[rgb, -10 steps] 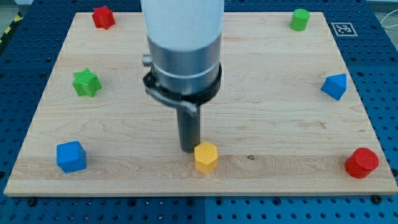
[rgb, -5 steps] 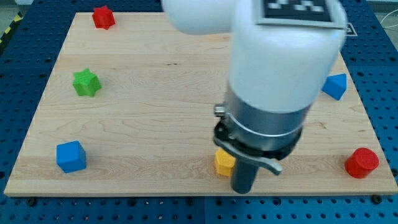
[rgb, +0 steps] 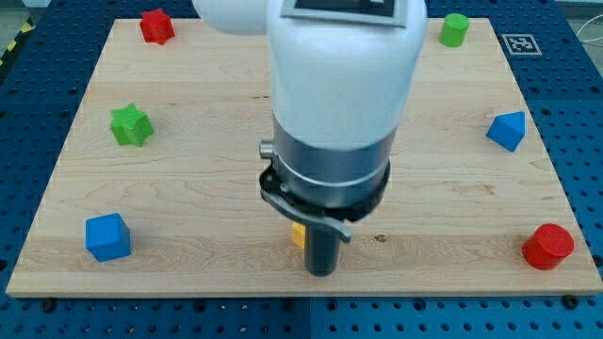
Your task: Push the yellow hexagon towards the center of the board
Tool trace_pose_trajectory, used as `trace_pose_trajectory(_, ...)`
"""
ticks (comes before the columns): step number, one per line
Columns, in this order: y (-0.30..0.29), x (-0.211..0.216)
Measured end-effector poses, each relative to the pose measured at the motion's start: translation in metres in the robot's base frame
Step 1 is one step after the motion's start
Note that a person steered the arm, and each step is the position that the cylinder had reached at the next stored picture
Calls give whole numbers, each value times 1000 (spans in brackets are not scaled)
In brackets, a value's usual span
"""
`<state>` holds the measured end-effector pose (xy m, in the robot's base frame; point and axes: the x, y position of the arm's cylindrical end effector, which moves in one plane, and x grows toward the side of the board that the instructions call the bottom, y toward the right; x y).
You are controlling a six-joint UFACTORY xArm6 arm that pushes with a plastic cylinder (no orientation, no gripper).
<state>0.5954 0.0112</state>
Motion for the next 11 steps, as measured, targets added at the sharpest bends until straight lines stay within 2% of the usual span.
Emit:
trace_pose_trajectory(2,-6,-77)
trace_pose_trajectory(3,-6,-80)
trace_pose_trajectory(5,-8,-16)
trace_pose_trajectory(7,-36,-61)
trace_pose_trajectory(8,-33,-89)
trace_pose_trajectory(9,-3,-104)
trace_pose_trajectory(11,2,-97)
